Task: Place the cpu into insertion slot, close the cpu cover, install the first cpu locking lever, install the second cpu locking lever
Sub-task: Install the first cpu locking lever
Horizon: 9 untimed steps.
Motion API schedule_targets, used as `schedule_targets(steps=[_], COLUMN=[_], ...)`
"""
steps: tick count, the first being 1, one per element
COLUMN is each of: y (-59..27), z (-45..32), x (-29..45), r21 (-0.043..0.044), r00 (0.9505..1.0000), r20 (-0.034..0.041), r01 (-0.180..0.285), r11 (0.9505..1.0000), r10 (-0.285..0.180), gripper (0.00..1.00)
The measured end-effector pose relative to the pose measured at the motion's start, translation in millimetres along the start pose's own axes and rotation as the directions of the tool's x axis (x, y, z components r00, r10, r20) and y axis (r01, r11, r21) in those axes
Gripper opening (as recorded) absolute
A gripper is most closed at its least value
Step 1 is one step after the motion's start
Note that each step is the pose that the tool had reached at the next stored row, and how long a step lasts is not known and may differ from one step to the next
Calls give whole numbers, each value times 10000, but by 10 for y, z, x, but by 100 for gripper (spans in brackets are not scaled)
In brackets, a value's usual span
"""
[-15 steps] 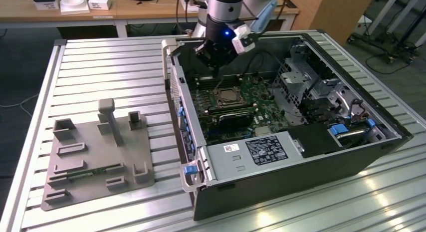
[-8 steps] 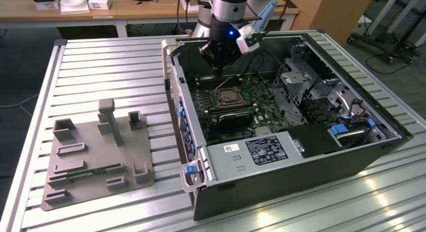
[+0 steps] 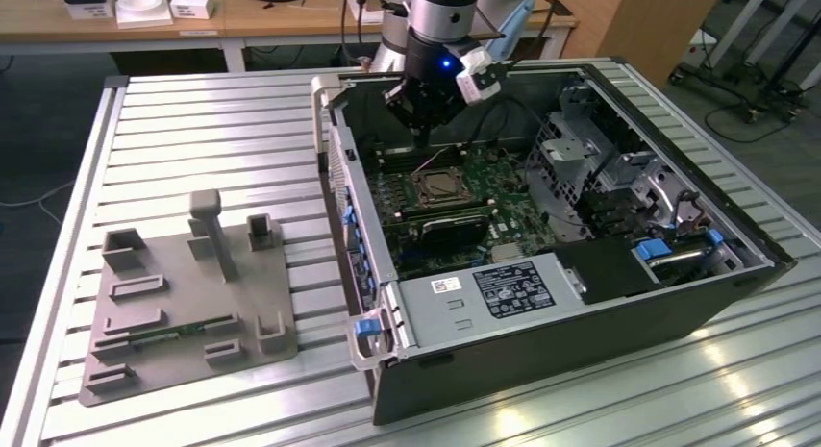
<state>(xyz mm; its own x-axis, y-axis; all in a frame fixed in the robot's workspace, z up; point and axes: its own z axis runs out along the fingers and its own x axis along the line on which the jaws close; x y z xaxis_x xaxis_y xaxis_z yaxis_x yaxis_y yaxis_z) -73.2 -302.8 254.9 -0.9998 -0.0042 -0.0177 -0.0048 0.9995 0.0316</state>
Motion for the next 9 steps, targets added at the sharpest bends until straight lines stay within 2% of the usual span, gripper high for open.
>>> schedule_targets(steps=[6,9], y=[0,-1], z=[1,29], x=[0,-19], r21=[1,0], r00=[10000,10000], r20=[-1,-1], r01=[0,1], r11=[10000,10000], r10=[0,-1], gripper=[10,10])
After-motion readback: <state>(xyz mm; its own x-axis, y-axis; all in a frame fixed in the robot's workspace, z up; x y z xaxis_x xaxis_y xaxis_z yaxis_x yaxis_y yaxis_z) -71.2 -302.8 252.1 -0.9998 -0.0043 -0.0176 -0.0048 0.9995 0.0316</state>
